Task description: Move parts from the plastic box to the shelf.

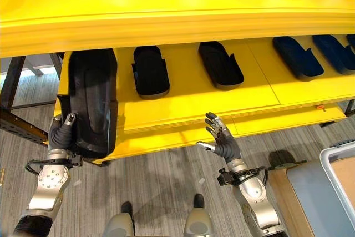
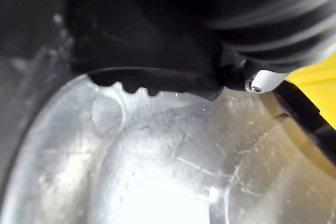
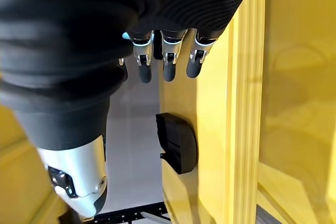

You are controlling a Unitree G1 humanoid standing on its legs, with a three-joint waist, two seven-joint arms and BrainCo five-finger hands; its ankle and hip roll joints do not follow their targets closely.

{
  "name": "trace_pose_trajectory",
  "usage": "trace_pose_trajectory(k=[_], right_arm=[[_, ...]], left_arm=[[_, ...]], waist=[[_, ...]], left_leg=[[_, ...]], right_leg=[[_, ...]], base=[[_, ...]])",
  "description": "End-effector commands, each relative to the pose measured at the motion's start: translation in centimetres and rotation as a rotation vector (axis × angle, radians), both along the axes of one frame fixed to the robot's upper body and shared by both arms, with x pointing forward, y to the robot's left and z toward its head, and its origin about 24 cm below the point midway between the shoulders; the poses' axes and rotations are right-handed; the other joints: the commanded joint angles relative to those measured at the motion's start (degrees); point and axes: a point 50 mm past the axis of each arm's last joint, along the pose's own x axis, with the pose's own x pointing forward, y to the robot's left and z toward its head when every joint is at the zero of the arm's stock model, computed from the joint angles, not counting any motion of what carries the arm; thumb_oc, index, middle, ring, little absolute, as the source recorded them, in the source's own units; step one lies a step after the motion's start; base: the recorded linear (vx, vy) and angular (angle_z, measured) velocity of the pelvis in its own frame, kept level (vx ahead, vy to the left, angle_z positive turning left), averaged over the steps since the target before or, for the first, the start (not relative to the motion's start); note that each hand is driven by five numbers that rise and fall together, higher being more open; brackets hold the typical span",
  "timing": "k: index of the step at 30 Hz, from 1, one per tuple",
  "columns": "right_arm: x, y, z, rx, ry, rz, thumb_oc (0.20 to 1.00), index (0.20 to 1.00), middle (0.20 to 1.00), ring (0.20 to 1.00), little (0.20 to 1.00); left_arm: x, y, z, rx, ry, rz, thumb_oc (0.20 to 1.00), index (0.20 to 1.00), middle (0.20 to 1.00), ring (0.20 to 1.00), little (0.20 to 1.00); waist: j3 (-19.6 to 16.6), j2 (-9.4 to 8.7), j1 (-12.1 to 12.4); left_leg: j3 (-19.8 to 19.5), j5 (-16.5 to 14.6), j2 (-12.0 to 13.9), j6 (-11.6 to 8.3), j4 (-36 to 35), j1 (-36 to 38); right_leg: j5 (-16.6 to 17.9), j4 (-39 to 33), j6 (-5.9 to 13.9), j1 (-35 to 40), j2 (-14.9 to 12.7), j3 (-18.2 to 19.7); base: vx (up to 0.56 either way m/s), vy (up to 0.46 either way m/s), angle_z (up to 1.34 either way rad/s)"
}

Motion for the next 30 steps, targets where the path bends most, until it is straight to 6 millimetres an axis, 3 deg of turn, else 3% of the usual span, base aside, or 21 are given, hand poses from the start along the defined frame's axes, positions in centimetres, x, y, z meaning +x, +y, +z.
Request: trace_pose_trajectory(k=[1, 3, 8, 17, 24, 30], right_arm=[[0.1, 1.1, 2.2, 0.053, -0.104, 0.044, 1.000, 1.000, 1.000, 1.000, 1.000], [0.2, 1.5, 2.3, 0.060, -0.103, 0.062, 1.000, 1.000, 1.000, 1.000, 1.000], [0.1, 1.6, 2.2, 0.058, -0.097, 0.071, 1.000, 1.000, 1.000, 1.000, 1.000], [-0.5, 1.6, 1.7, 0.048, -0.068, 0.098, 1.000, 1.000, 1.000, 1.000, 1.000], [-0.6, 1.7, 1.6, 0.059, -0.056, 0.123, 1.000, 1.000, 1.000, 1.000, 1.000], [-0.4, 2.0, 1.9, 0.072, -0.062, 0.141, 1.000, 1.000, 1.000, 1.000, 1.000]], left_arm=[[1.0, 2.0, 3.7, -0.026, -0.175, 0.052, 0.200, 0.200, 0.200, 0.200, 0.200], [2.2, 2.1, 5.6, -0.020, -0.249, 0.079, 0.200, 0.200, 0.200, 0.200, 0.200], [3.3, 2.9, 7.0, -0.016, -0.273, 0.114, 0.200, 0.200, 0.200, 0.200, 0.200], [5.6, 7.8, 12.5, 0.123, -0.259, 0.256, 0.200, 0.200, 0.200, 0.200, 0.200], [6.5, 10.8, 14.9, 0.149, -0.187, 0.352, 0.200, 0.200, 0.200, 0.200, 0.200], [7.8, 11.1, 16.3, 0.093, -0.148, 0.344, 0.200, 0.200, 0.200, 0.200, 0.200]], waist=[[-3.30, -1.81, 0.40], [-3.20, -1.98, -0.10], [-3.07, -2.13, -0.49], [-2.70, -1.99, -1.57], [-1.33, -1.82, -1.88], [-0.61, -1.61, -2.21]], left_leg=[[0.33, 0.02, 1.91, 0.43, 5.41, -2.23], [0.52, 0.14, 2.17, 0.27, 5.54, -2.30], [0.38, 0.23, 2.37, 0.14, 6.05, -3.01], [-0.41, -0.81, 2.45, -0.08, 10.10, -6.54], [-1.79, -2.41, 2.65, 0.20, 15.80, -11.29], [-3.60, -4.23, 2.62, 0.92, 21.83, -17.21]], right_leg=[[1.73, 6.73, 0.83, -2.26, -1.88, 3.09], [1.78, 6.91, 0.86, -2.59, -1.77, 3.31], [1.62, 7.24, 0.82, -2.94, -1.56, 3.36], [0.96, 9.77, 1.00, -5.07, -1.52, 3.42], [-0.30, 13.87, 1.07, -8.49, -1.63, 3.91], [-1.79, 18.22, 0.81, -12.51, -1.85, 3.83]], base=[[0.01, -0.001, -0.13], [0.01, -0.006, -0.16], [0.00, -0.003, -0.02], [-0.01, 0.000, 0.01], [-0.06, 0.010, 0.06], [-0.07, 0.012, 0.07]])
